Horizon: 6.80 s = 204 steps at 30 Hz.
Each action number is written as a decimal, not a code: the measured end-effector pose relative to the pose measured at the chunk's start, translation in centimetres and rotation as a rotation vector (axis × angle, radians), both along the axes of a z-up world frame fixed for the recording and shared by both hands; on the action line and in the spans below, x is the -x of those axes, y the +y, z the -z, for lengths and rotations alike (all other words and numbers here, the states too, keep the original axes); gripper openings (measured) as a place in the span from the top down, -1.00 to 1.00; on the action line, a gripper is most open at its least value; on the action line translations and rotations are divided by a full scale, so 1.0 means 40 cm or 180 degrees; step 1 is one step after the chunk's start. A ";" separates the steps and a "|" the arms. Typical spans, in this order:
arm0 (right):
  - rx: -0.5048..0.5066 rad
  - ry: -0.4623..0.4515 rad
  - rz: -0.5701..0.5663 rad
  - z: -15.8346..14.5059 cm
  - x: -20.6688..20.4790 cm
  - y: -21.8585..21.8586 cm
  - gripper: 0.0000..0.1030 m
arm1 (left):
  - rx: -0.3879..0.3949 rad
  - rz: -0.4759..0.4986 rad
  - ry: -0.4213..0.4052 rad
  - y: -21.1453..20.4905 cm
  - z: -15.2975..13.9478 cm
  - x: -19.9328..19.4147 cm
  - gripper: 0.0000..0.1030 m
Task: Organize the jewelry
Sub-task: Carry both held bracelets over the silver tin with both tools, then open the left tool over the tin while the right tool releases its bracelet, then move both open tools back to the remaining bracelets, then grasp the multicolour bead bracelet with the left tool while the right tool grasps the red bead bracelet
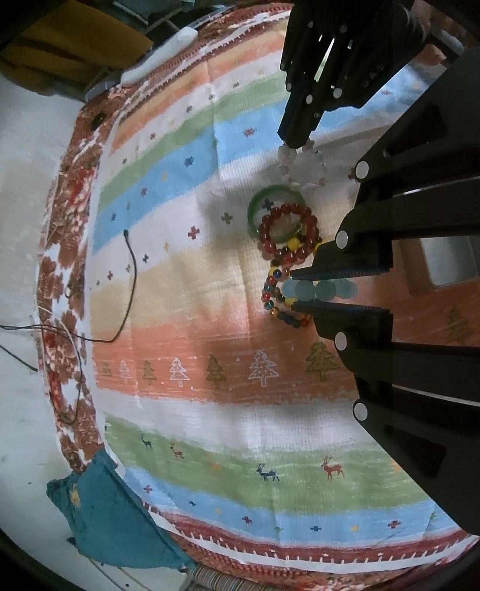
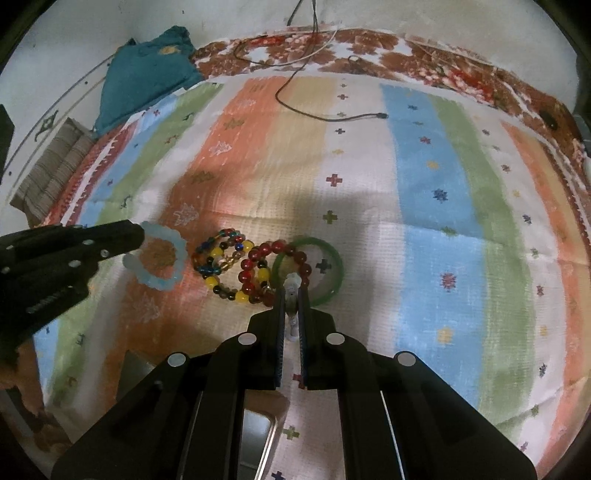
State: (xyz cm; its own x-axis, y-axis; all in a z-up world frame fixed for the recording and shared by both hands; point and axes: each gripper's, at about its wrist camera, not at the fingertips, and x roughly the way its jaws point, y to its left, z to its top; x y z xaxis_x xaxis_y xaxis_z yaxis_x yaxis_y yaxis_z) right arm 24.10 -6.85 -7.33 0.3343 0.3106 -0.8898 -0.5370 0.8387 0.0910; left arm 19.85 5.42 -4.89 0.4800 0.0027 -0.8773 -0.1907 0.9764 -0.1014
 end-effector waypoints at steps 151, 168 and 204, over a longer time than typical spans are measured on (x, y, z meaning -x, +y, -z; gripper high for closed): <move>0.0295 0.0101 0.0076 0.110 -0.073 0.043 -0.33 | 0.0043 -0.0418 0.0481 0.119 0.161 -0.040 -0.13; 0.0279 0.0265 0.0040 0.158 -0.116 0.082 -0.20 | -0.0019 -0.0328 0.0614 0.112 0.202 -0.083 0.17; 0.0470 0.0328 -0.0161 0.221 -0.155 0.123 0.72 | -0.0193 -0.0034 0.0667 0.100 0.263 -0.147 0.82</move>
State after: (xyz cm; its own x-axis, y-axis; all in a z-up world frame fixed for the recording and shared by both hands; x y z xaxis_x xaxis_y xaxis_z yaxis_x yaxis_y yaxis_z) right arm 30.28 -1.92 -16.15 0.2262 0.1882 -0.9557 -0.5730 0.8192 0.0257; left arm 25.71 9.42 -15.41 0.2869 0.0627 -0.9559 -0.2117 0.9773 0.0006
